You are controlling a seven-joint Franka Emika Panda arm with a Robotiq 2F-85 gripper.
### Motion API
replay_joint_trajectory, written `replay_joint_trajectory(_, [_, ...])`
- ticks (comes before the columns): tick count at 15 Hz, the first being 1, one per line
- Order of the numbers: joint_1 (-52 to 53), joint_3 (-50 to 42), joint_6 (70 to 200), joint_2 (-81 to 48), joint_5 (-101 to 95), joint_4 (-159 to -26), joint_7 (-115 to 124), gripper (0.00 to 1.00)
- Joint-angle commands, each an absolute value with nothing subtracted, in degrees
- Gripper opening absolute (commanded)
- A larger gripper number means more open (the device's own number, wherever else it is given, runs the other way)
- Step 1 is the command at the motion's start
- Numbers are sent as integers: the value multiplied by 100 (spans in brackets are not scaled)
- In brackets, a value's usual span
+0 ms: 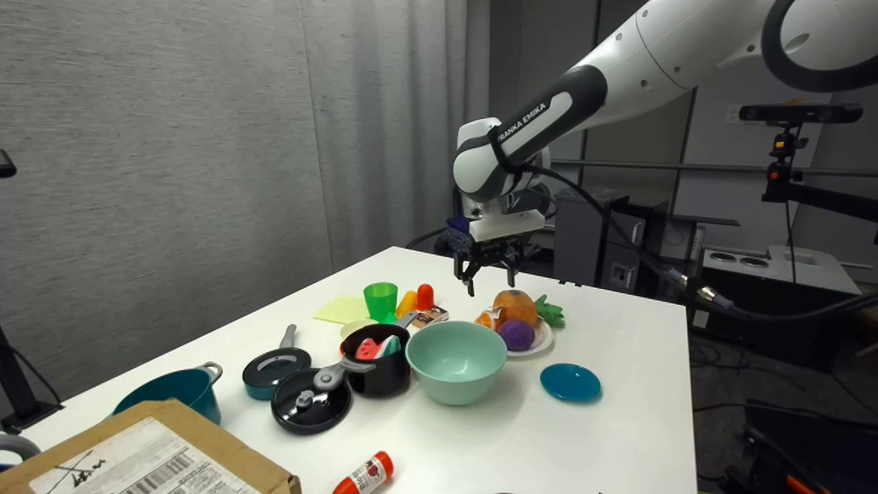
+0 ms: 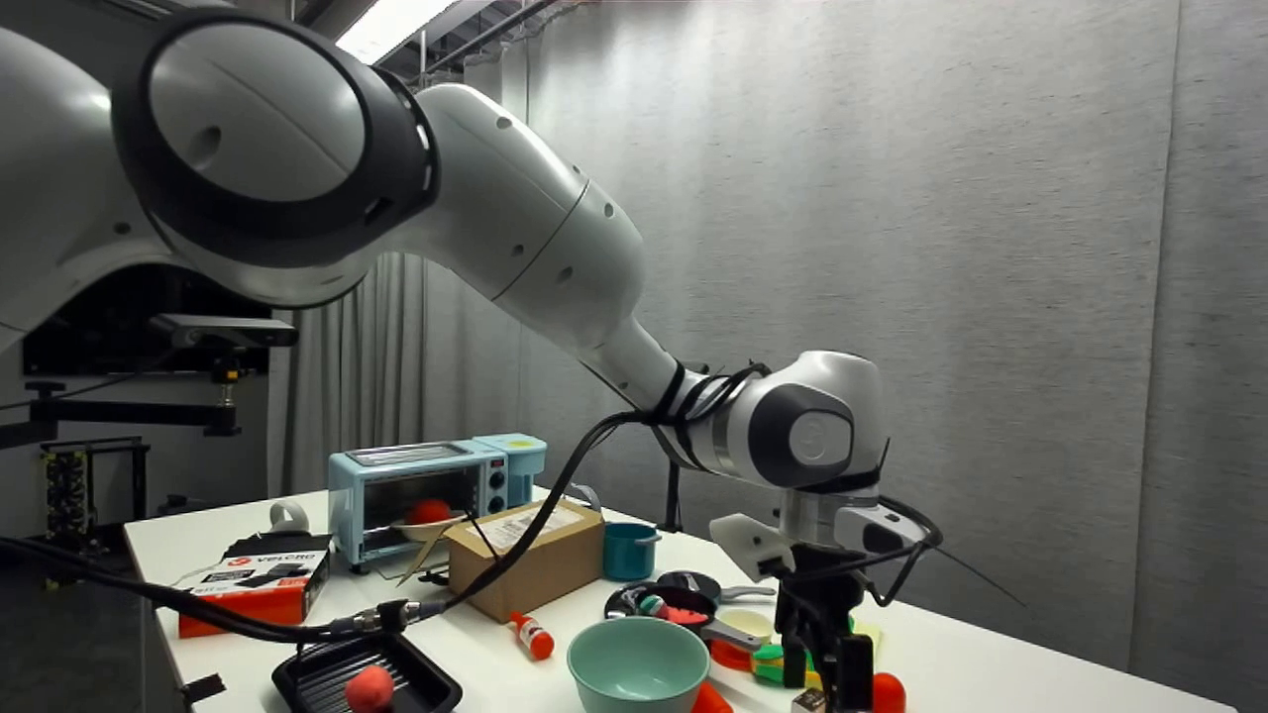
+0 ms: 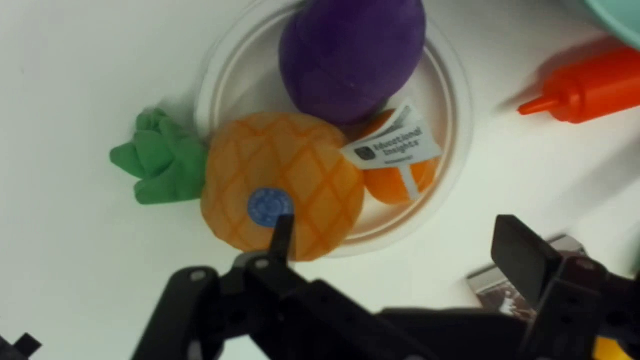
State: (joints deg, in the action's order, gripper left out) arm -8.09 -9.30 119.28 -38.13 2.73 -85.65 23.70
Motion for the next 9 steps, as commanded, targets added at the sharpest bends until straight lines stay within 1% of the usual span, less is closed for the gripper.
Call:
replay_joint_trajectory(1, [-775,-591,12077,-3282,514,-8778,1600,100])
replay_joint_trajectory(9, [-418,56,11691,-2443,389,-9128,4,100])
